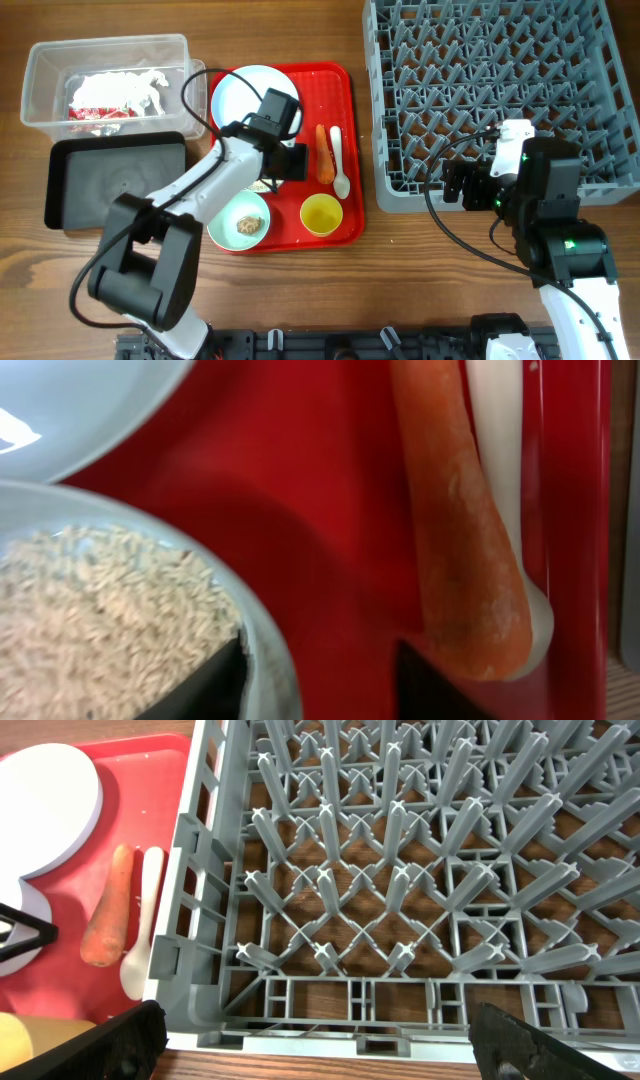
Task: Sort waste into correct bins and load items into the dishwasher rack
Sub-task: 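Grasp the rim of the rice bowl with the left gripper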
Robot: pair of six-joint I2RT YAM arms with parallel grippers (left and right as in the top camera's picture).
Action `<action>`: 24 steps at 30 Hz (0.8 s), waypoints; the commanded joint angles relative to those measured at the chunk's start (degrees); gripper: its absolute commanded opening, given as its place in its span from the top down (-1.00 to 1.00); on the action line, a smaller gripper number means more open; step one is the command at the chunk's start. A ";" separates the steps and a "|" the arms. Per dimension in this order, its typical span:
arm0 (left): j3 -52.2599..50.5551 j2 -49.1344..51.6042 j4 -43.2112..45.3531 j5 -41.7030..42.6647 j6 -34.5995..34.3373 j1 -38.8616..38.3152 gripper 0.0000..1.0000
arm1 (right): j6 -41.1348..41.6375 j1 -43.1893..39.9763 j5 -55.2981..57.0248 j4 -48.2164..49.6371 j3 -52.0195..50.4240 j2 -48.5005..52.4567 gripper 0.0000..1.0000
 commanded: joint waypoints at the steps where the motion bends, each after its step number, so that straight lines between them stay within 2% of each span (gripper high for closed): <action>1: 0.04 0.83 0.52 0.37 -0.02 -0.66 0.69 | -0.57 0.09 -0.72 0.09 1.44 0.09 -1.00; 3: 0.07 0.76 0.70 0.17 0.00 -0.46 0.89 | -0.55 0.09 -0.72 0.11 1.44 0.11 -0.99; 4: 0.07 0.72 0.92 0.17 0.00 -0.31 0.92 | -0.55 0.09 -0.72 0.11 1.44 0.11 -0.99; 13: 0.13 -6.69 0.85 0.20 -0.02 5.22 0.92 | -0.57 0.09 -0.72 0.09 1.44 0.09 -0.99; 19: 0.11 -16.63 -3.78 1.11 -1.31 15.32 0.92 | -0.57 0.09 -0.72 0.09 1.44 0.09 -1.00; 24: 0.11 -19.02 -5.88 5.66 -1.25 24.09 0.92 | -0.55 0.09 -0.72 0.11 1.44 0.09 -0.99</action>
